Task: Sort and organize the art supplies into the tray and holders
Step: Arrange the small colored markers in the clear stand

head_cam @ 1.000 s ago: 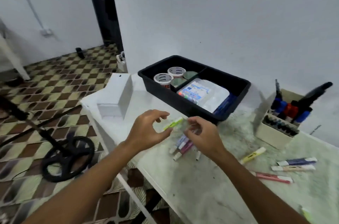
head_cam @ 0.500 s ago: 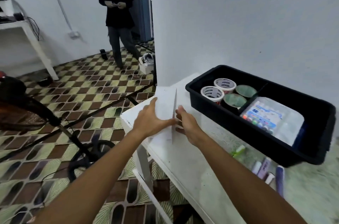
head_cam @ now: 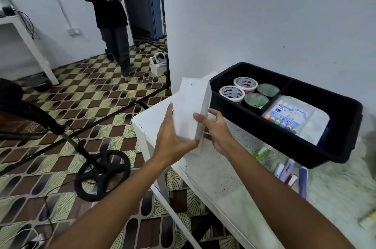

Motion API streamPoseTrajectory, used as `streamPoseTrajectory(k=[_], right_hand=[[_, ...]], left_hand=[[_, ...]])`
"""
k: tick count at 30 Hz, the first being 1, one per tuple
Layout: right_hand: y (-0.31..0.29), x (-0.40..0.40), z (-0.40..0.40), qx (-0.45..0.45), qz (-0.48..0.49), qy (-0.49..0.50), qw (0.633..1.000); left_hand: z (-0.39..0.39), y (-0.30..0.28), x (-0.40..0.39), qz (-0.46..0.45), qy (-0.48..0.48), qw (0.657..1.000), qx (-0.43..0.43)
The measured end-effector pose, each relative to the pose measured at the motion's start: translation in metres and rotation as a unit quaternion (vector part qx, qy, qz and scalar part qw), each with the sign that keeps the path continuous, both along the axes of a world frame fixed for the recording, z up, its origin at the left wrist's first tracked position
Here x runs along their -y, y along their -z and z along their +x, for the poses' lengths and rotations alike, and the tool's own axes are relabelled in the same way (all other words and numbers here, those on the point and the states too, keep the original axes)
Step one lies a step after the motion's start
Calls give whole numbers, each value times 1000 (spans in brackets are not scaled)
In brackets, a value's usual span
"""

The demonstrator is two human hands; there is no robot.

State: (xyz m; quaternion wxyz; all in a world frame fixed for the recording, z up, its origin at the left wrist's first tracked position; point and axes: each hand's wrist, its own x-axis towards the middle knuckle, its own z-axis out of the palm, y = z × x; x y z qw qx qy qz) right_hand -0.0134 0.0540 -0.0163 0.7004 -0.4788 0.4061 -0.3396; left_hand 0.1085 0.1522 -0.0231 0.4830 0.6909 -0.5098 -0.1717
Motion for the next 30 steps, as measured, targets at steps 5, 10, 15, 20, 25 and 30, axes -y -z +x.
streamPoseTrajectory(k=[5,10,15,20,25,30], right_hand=[[-22,-15,-25,24,-123,18,992],[-36,-7,-51,90,-97,52,990],[-39,-7,-82,137,-80,0,987],[-46,-15,-108,79,-126,81,986],[-43,-27,-127,-55,-236,112,964],[-54,-36,-138,-42,-226,110,967]], left_hand=[[-11,-8,-13,-68,42,992,-96],[-33,-28,-13,-106,91,963,-230],[-55,-30,-7,-100,131,959,-232],[-63,-35,3,-70,151,976,-141],[-89,-45,12,-87,164,967,-174],[-102,-56,17,-57,206,941,-264]])
